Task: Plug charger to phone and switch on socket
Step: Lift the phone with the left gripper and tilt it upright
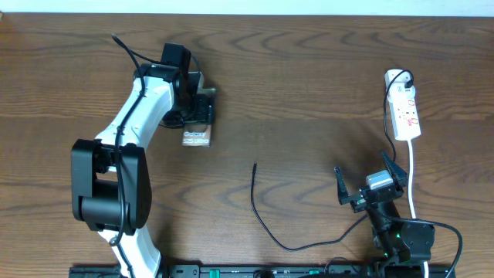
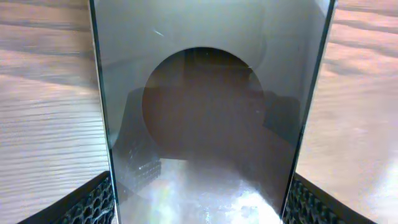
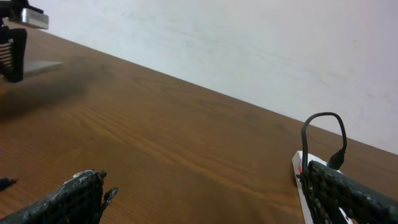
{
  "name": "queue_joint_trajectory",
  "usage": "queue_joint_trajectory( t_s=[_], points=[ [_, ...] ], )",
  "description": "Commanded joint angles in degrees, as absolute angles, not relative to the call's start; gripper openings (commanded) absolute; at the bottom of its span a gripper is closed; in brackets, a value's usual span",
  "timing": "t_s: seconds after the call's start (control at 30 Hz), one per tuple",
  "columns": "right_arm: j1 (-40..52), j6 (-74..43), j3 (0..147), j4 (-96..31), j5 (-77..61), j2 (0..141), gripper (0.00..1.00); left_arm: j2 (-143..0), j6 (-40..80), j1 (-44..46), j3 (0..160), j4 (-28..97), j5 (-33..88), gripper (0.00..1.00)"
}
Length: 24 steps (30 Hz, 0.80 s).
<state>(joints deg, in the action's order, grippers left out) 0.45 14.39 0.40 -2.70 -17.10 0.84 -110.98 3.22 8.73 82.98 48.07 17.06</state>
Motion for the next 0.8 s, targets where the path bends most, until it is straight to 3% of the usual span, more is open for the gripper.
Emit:
queue_joint_trajectory(
  t_s=[0.0, 0.33, 0.77],
  points=[
    [-0.12, 15.07, 0.32, -2.98, -17.06, 0.49, 0.99, -109.4, 5.8, 8.82, 84.36, 47.53, 36.88, 0.07],
    [-0.12, 15.07, 0.32, -2.98, -17.06, 0.49, 0.99, -109.4, 20.36, 8.69, 84.36, 44.36, 58.15, 0.07],
    [-0.12, 15.07, 0.32, -2.98, -17.06, 0.54, 0.99, -109.38, 45.56, 8.71, 84.36, 37.74, 69.41, 0.07]
  ],
)
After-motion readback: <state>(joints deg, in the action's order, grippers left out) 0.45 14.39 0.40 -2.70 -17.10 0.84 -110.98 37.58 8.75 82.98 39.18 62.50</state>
